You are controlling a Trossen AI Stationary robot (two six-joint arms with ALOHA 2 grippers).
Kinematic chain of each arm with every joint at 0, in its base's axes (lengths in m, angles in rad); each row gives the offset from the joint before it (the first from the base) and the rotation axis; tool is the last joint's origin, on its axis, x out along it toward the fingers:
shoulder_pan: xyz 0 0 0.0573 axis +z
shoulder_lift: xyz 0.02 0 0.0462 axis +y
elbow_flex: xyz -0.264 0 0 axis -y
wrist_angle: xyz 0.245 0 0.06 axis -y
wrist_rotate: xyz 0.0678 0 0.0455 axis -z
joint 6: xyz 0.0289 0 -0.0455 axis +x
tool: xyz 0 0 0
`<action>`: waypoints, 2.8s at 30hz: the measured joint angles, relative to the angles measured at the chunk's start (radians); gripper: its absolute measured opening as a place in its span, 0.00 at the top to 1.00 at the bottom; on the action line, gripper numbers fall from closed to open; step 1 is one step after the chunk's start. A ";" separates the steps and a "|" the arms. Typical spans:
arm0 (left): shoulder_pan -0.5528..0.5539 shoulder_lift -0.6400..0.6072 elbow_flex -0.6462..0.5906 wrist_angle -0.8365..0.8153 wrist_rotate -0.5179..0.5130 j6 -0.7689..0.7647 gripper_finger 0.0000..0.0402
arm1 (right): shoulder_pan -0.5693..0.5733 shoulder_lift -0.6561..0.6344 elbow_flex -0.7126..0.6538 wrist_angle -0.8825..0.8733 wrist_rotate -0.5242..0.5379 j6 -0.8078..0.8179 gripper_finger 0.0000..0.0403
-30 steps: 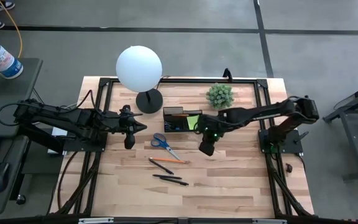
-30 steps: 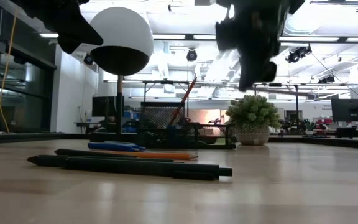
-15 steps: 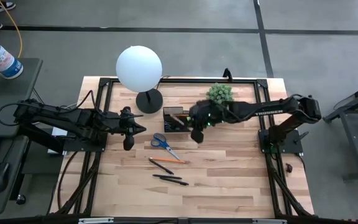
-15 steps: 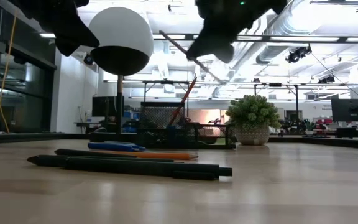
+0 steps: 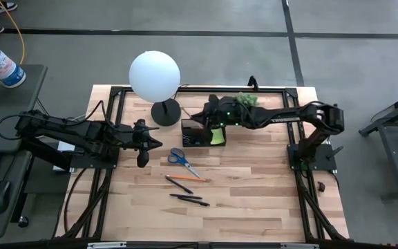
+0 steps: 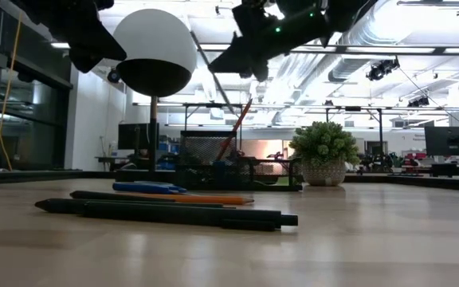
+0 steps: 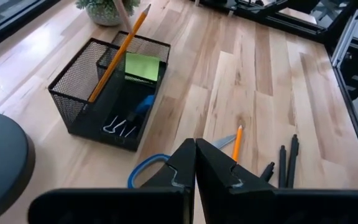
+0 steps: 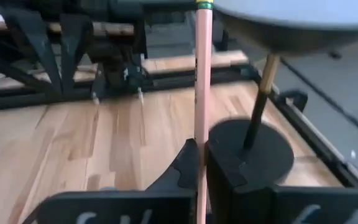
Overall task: Pick and place office supplies into organizer
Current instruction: Put the pink pencil into the desk organizer, then put the bottom center black pen into the desk organizer
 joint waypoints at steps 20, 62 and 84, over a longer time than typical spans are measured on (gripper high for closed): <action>0.000 0.000 0.000 -0.008 0.008 -0.026 1.00 | -0.056 0.163 -0.001 0.160 -0.002 -0.023 0.98; 0.000 0.000 0.000 -0.012 0.036 0.022 1.00 | 0.194 0.007 0.001 -0.258 -0.041 0.182 0.82; 0.000 0.115 0.000 0.088 0.366 -0.116 1.00 | 0.491 0.011 0.000 -0.393 0.242 0.474 0.94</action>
